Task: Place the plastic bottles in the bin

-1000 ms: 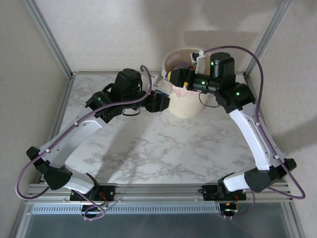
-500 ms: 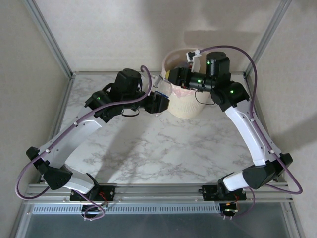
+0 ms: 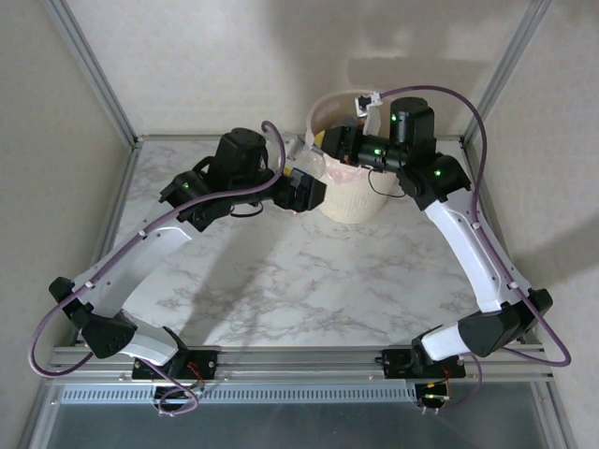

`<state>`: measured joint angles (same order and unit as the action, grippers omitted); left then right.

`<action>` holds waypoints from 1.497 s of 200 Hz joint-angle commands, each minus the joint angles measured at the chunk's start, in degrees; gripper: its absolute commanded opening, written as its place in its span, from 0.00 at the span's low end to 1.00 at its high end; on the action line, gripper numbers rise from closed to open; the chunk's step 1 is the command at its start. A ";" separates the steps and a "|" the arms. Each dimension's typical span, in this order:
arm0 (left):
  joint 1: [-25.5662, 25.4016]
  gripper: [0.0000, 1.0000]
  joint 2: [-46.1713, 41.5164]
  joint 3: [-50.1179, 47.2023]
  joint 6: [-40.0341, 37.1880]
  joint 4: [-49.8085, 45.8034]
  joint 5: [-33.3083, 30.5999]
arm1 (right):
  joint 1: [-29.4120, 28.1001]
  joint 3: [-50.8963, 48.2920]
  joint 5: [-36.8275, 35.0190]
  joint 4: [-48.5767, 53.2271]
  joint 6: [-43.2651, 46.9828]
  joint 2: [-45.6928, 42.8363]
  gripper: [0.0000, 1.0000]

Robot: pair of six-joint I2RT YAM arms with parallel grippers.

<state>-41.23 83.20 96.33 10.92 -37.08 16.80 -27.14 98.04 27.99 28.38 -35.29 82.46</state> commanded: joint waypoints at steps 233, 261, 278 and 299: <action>10.82 1.00 -8.94 -7.21 9.18 8.70 -21.16 | 13.55 36.83 -46.65 23.78 18.65 25.24 0.59; 11.59 1.00 -8.96 -7.48 10.28 8.28 -22.44 | 13.47 38.38 -45.89 23.21 18.42 26.75 0.71; 12.20 1.00 -9.14 -7.81 11.08 8.22 -23.28 | 13.16 38.48 -45.36 22.87 18.42 26.97 0.68; 12.91 1.00 -9.71 -8.78 12.00 8.96 -23.83 | 13.01 37.33 -45.55 22.73 18.54 26.57 0.65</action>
<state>-29.34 74.74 87.50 20.97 -28.23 -4.78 -13.78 134.19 -16.53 50.85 -17.26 109.43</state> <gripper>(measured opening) 0.995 0.660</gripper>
